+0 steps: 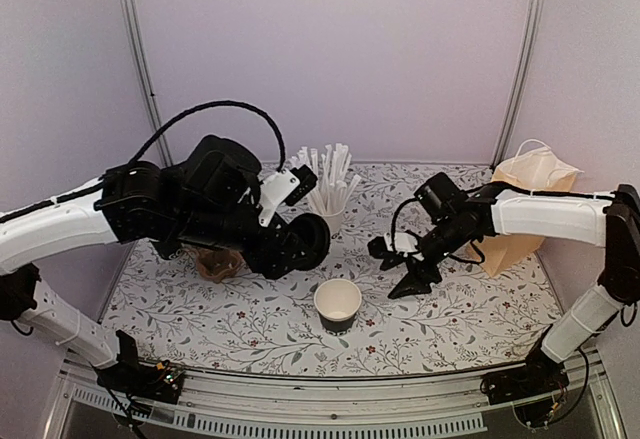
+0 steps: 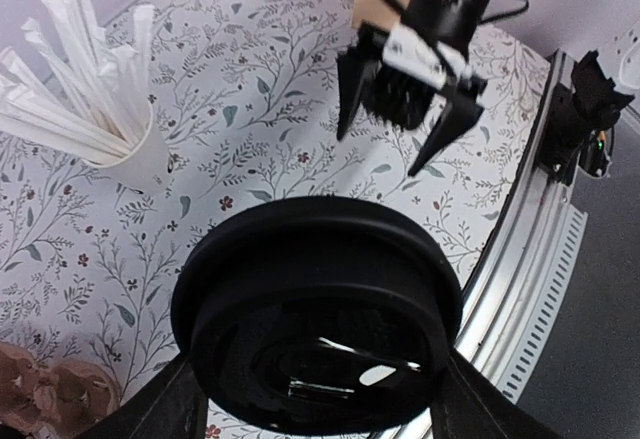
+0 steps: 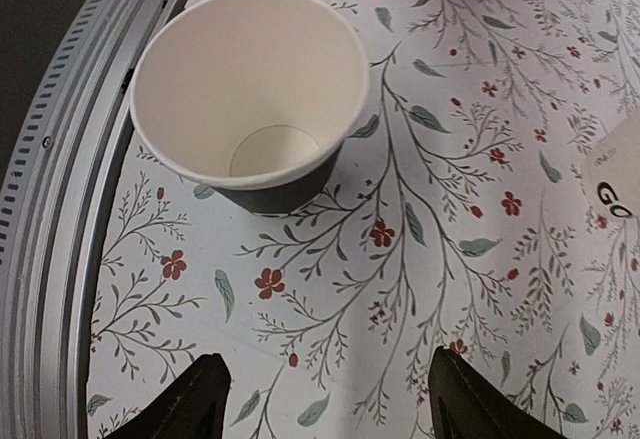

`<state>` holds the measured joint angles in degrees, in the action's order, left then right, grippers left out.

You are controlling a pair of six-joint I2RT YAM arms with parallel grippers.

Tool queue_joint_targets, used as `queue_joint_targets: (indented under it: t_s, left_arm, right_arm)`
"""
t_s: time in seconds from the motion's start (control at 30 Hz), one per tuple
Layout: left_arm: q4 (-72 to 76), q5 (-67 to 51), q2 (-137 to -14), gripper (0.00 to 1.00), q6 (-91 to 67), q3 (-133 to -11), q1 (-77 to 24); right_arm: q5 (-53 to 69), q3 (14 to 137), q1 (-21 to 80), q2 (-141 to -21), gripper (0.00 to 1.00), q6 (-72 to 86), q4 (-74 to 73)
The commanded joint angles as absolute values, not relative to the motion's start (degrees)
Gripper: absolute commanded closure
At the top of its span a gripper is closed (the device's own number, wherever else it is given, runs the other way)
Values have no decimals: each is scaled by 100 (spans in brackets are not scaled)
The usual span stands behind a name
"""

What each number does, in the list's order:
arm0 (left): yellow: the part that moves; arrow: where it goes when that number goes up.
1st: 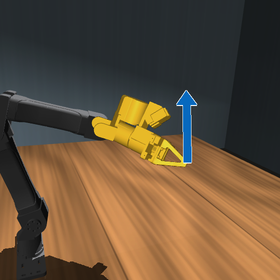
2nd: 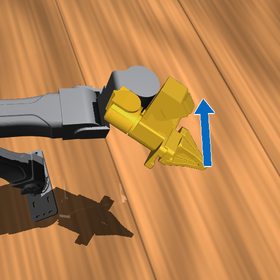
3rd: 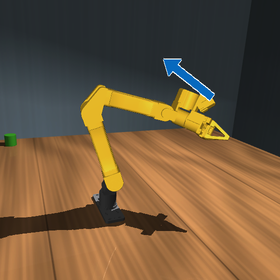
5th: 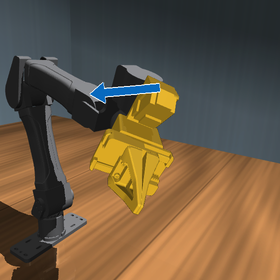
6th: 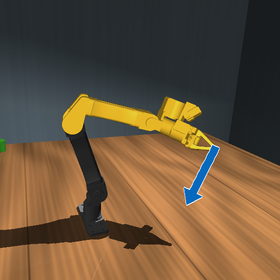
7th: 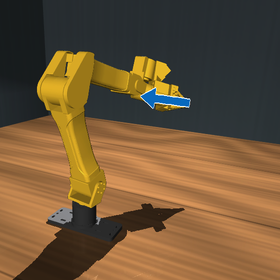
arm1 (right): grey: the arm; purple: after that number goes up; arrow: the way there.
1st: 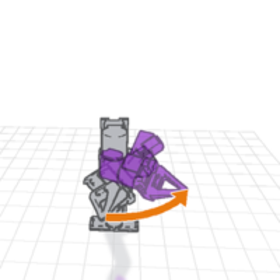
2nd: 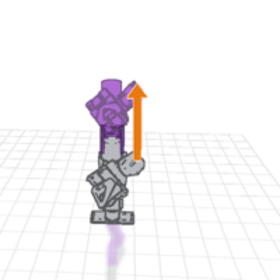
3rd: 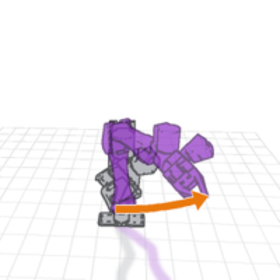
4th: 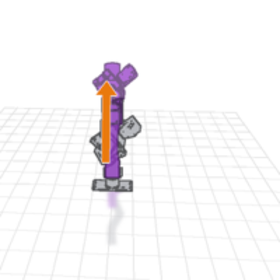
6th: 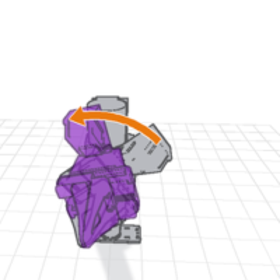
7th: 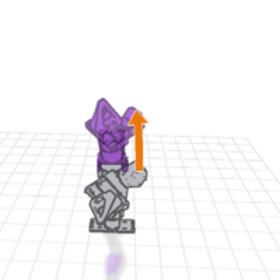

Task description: Pack the takeout coffee

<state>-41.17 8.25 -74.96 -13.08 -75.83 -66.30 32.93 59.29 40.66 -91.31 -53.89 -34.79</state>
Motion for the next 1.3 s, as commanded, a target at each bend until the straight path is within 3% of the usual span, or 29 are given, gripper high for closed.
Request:
queue_joint_targets:
  t_s: [0.0,0.7,1.27]
  left_arm:
    - [-4846,144,-8110,27,-1168,-8015,-6524]
    - [-6221,-567,-10751,29,-842,-10055,-6547]
    - [-6781,-258,-11291,30,-761,-10511,-6567]
  right_arm:
    - [4027,5909,3349,-8331,28,-5108,-3466]
    - [3498,5382,3149,-8206,30,-4819,-2749]
    - [3343,5282,3148,-8146,30,-4895,-2732]
